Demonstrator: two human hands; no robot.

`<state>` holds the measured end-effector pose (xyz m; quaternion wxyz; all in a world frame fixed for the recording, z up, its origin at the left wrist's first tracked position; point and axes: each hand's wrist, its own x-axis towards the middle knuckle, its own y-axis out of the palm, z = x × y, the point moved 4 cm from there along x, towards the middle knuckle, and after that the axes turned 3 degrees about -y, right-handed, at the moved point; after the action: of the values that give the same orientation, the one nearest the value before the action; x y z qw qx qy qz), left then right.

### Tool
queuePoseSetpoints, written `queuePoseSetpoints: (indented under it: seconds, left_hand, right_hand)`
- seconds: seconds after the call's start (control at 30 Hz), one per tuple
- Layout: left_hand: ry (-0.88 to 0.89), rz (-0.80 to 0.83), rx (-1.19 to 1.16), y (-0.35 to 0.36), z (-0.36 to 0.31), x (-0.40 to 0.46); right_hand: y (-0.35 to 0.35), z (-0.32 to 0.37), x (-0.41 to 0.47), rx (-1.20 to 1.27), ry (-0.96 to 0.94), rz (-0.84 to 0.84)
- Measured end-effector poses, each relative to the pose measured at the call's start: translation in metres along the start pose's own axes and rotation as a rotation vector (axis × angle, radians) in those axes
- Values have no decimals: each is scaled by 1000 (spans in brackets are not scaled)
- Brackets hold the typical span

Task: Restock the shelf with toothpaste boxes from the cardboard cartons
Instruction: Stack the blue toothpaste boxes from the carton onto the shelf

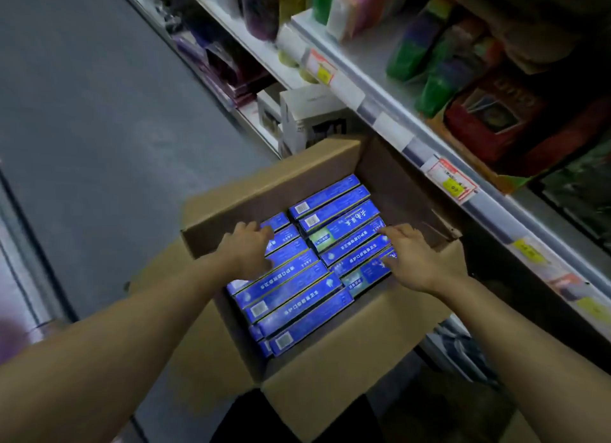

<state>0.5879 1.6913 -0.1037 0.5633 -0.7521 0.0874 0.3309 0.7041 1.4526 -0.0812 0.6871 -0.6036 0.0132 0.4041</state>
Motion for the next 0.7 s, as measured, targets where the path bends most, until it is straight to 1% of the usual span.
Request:
queuePoseSetpoints:
  seconds: [0.17,0.23,0.47,0.53,0.63,0.7]
  left_hand:
    - [36,81,-12,40,-13,35]
    - [49,88,-36,55,-21,48]
    - [144,14,-104,82,-62,87]
    - [138,-17,-118,85,-69,96]
    - [114,-11,-131,89,-72,104]
    - [98,-10,-132,91,-70,106]
  right_hand:
    - [11,-41,40,-19,27,19]
    - [16,-57,56,-59,18,56]
    - [43,-85,106,-195,-85,338]
    - [60,-90,120,-240,-116,429]
    - [87,-88,129,-271,-172,594]
    - [100,-83,131,-305,-210,666]
